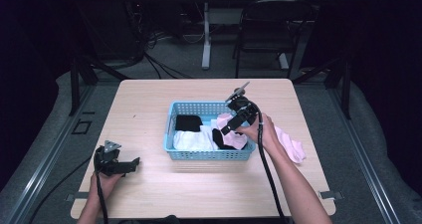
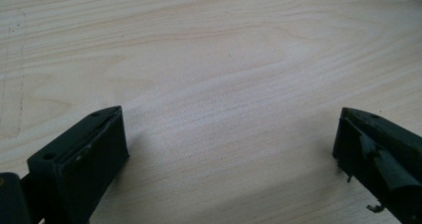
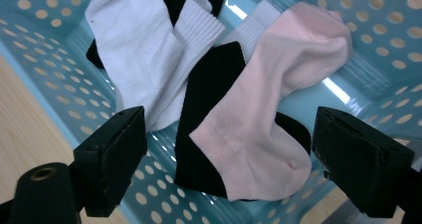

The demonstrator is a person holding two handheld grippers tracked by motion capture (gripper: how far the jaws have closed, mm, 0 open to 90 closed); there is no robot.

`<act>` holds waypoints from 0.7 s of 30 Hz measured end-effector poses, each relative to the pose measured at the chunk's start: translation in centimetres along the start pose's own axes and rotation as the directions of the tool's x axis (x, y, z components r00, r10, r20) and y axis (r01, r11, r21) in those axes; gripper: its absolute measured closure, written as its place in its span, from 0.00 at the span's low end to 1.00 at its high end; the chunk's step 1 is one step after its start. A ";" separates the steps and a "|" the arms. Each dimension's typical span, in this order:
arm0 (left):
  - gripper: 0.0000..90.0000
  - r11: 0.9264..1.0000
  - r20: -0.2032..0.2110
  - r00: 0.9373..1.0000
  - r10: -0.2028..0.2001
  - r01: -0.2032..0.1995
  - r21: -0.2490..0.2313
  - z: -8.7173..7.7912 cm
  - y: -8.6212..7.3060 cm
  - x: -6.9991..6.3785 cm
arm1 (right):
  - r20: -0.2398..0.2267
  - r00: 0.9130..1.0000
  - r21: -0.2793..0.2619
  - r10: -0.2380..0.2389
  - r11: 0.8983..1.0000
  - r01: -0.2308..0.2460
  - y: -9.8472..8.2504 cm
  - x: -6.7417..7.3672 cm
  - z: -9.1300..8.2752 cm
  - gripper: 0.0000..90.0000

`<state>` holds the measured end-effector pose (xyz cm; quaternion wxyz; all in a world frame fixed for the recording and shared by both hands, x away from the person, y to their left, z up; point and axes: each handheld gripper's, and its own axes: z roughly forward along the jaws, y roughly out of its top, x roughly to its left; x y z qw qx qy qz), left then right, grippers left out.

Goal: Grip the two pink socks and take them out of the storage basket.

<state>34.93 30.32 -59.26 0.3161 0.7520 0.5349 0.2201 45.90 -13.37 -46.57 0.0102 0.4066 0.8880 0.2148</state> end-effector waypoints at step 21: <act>0.01 1.000 0.001 1.000 0.002 -0.002 0.000 0.0 0.0 0.0 | 0.081 0.995 0.121 0.058 0.990 -0.067 0.3 -1.5 4.6 0.61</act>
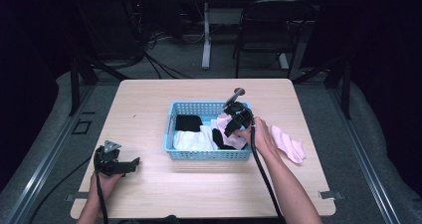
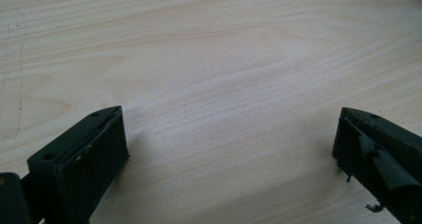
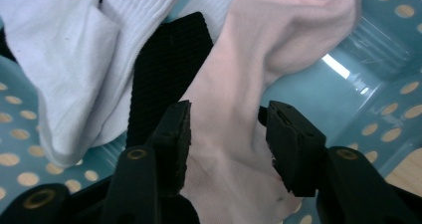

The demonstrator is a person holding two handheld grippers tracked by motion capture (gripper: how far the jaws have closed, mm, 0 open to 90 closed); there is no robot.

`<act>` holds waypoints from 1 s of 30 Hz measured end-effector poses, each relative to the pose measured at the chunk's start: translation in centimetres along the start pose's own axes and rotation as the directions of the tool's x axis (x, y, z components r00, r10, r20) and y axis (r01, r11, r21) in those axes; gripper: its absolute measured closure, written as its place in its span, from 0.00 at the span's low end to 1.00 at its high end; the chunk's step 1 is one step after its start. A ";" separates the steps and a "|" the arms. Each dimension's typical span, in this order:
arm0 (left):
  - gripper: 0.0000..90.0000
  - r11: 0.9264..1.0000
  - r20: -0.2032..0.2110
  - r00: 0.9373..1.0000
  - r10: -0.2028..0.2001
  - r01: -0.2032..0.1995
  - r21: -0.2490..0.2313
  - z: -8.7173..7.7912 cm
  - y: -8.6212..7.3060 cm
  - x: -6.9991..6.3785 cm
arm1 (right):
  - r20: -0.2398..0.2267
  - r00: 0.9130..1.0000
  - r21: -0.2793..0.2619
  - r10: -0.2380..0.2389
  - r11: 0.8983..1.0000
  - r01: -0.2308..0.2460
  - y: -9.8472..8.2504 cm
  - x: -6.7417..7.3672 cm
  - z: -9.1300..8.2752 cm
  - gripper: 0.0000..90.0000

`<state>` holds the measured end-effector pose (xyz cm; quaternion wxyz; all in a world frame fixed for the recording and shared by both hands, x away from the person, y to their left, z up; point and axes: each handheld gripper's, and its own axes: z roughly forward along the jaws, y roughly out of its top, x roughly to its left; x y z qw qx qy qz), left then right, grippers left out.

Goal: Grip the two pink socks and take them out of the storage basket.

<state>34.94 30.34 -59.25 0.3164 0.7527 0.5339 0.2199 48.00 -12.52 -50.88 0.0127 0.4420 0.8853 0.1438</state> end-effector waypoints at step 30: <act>0.01 1.000 0.000 1.000 -0.004 0.004 -0.002 0.0 0.0 0.0 | -0.023 1.000 -0.093 0.003 0.996 -0.005 -0.8 0.9 -3.9 0.96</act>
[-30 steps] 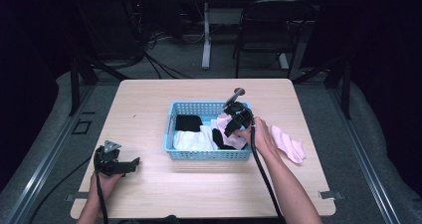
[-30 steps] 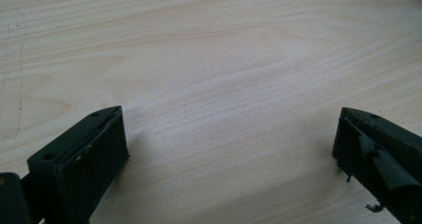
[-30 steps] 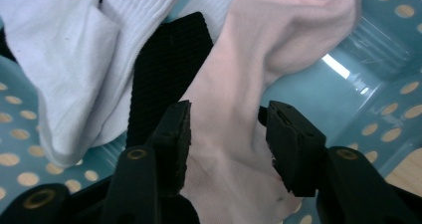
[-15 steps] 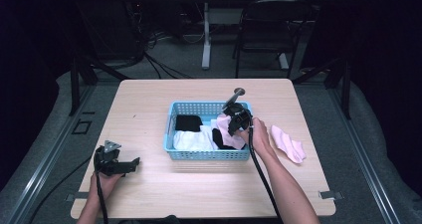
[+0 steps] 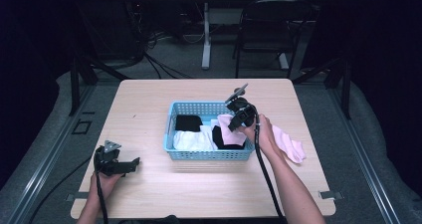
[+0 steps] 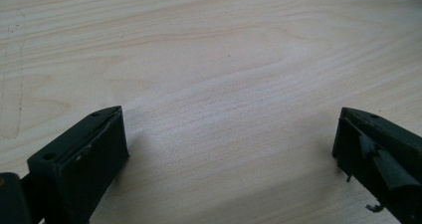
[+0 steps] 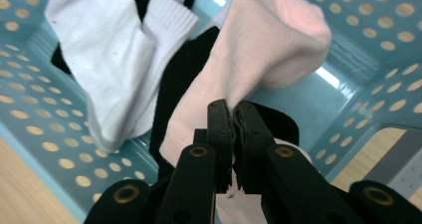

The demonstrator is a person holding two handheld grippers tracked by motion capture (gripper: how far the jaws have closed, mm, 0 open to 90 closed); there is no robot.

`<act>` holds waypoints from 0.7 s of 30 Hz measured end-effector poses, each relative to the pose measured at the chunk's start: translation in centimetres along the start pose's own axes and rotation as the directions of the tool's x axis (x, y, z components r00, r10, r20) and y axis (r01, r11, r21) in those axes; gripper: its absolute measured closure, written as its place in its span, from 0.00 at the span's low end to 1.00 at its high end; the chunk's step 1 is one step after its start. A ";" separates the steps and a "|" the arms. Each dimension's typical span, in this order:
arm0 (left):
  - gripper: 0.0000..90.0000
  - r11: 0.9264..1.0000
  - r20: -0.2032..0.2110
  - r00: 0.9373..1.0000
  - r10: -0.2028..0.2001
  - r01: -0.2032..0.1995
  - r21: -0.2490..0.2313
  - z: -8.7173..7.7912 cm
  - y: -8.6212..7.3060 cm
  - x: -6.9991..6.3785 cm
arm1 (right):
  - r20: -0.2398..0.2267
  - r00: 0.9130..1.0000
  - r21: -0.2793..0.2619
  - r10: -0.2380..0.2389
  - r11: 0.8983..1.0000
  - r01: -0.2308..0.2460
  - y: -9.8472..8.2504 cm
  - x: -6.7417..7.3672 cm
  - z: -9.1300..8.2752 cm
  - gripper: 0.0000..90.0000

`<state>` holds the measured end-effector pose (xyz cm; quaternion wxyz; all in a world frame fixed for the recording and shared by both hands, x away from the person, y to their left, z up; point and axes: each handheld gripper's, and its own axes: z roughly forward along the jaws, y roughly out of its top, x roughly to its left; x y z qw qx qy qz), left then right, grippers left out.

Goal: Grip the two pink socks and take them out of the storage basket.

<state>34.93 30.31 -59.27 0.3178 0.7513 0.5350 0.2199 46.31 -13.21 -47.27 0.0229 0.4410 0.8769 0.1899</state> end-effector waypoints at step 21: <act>0.01 1.000 0.000 1.000 0.001 -0.001 0.000 0.0 0.0 0.0 | 0.004 0.998 -0.119 -0.067 0.991 0.067 0.3 1.8 -6.1 0.96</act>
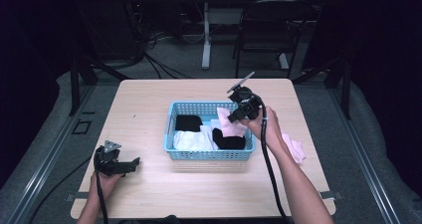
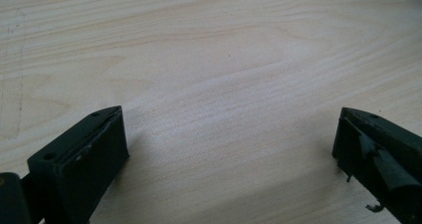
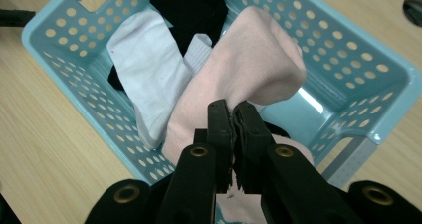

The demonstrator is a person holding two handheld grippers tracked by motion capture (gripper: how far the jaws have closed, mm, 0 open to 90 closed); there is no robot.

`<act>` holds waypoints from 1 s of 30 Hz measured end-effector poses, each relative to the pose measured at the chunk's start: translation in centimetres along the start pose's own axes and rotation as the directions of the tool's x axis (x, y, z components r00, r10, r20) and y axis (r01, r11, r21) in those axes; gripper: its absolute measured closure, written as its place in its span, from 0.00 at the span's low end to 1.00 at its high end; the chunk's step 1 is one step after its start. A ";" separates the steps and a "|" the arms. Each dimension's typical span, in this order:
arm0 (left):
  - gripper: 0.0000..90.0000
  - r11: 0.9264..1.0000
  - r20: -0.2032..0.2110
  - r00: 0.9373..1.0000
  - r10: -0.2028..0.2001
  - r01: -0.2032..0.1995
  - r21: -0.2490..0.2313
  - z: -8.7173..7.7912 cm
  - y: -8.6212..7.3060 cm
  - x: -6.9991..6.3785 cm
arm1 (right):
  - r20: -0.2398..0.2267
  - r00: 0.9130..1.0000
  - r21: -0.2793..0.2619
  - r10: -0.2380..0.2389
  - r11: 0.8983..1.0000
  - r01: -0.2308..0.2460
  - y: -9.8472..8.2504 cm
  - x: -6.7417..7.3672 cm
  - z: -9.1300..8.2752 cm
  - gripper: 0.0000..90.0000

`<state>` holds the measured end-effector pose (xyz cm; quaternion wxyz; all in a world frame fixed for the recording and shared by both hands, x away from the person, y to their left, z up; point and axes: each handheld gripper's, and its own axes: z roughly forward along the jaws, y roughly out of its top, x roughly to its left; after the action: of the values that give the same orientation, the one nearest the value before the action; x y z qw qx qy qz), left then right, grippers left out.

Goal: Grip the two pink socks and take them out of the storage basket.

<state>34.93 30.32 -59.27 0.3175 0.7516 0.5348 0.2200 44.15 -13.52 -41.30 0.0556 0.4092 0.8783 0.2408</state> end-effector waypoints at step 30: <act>0.01 1.000 0.000 1.000 0.000 0.000 0.000 0.0 0.0 0.0 | 0.107 0.992 -0.109 0.065 0.993 -0.053 -3.1 -3.5 -7.9 0.96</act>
<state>34.93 30.31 -59.27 0.3175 0.7515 0.5348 0.2200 41.95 -20.79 -36.14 0.1186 0.4444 0.8473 0.2654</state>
